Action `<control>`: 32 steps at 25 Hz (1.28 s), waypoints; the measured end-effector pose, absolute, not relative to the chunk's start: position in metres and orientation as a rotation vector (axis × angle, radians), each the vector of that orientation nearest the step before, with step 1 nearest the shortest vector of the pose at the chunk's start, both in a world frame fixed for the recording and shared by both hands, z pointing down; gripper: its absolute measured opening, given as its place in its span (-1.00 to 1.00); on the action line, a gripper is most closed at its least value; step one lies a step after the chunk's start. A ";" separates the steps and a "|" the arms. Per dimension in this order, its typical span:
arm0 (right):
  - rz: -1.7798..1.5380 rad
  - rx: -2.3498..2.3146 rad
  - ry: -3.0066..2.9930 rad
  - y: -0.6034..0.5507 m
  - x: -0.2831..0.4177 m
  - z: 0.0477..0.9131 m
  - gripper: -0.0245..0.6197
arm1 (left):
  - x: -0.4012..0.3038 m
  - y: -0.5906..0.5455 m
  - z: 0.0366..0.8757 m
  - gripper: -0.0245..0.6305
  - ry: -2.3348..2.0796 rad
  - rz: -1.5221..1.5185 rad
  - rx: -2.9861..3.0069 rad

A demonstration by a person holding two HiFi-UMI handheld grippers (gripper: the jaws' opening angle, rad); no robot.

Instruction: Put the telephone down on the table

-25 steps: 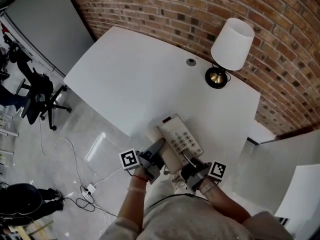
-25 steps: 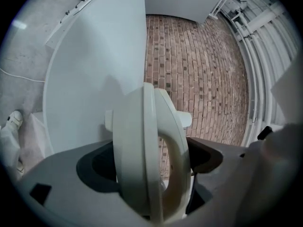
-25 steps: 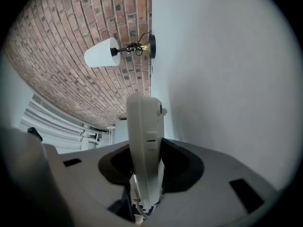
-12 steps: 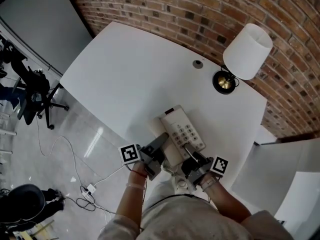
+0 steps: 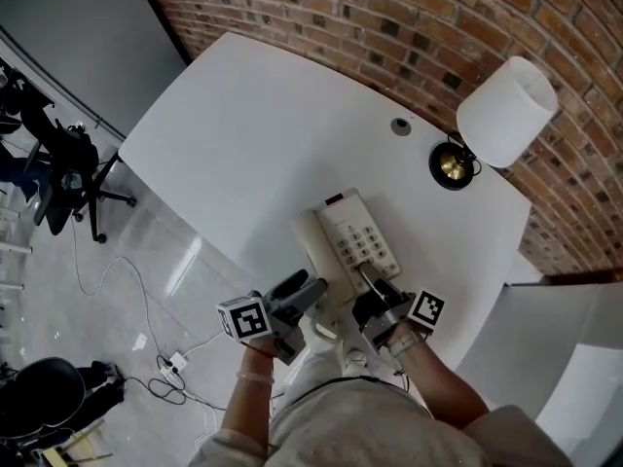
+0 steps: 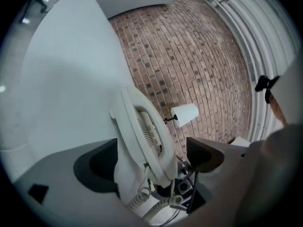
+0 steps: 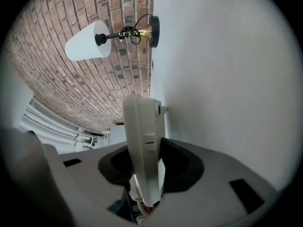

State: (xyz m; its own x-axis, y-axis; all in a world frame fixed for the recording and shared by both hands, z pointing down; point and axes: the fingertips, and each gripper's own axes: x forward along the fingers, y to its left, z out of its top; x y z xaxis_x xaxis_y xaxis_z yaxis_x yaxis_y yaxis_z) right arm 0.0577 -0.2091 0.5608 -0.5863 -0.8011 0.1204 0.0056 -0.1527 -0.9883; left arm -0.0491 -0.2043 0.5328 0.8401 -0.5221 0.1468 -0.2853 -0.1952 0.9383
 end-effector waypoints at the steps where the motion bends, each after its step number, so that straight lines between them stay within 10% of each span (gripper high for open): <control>1: -1.799 -0.921 1.544 -0.213 0.055 0.561 -0.49 | -0.049 -0.203 0.531 0.43 -0.630 -0.202 1.846; 19: -1.909 -0.961 1.600 -0.261 0.002 0.562 -0.50 | -0.058 -0.181 0.570 0.42 -0.898 0.581 2.199; 22: -1.913 -0.962 1.609 -0.262 0.001 0.564 -0.49 | -0.064 -0.183 0.565 -0.18 -0.978 0.609 2.223; 32: -1.916 -0.989 1.636 -0.261 0.001 0.572 -0.47 | -0.066 -0.180 0.566 -0.44 -1.090 0.634 2.231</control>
State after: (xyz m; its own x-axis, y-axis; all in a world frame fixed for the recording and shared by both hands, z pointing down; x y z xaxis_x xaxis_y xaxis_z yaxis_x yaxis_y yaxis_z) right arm 0.0010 -0.2606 0.5716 -0.6523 -0.7195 0.2384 -0.1226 -0.2102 -0.9699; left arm -0.0657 -0.1796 0.5664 0.5554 -0.5449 0.6282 -0.8154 -0.5049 0.2830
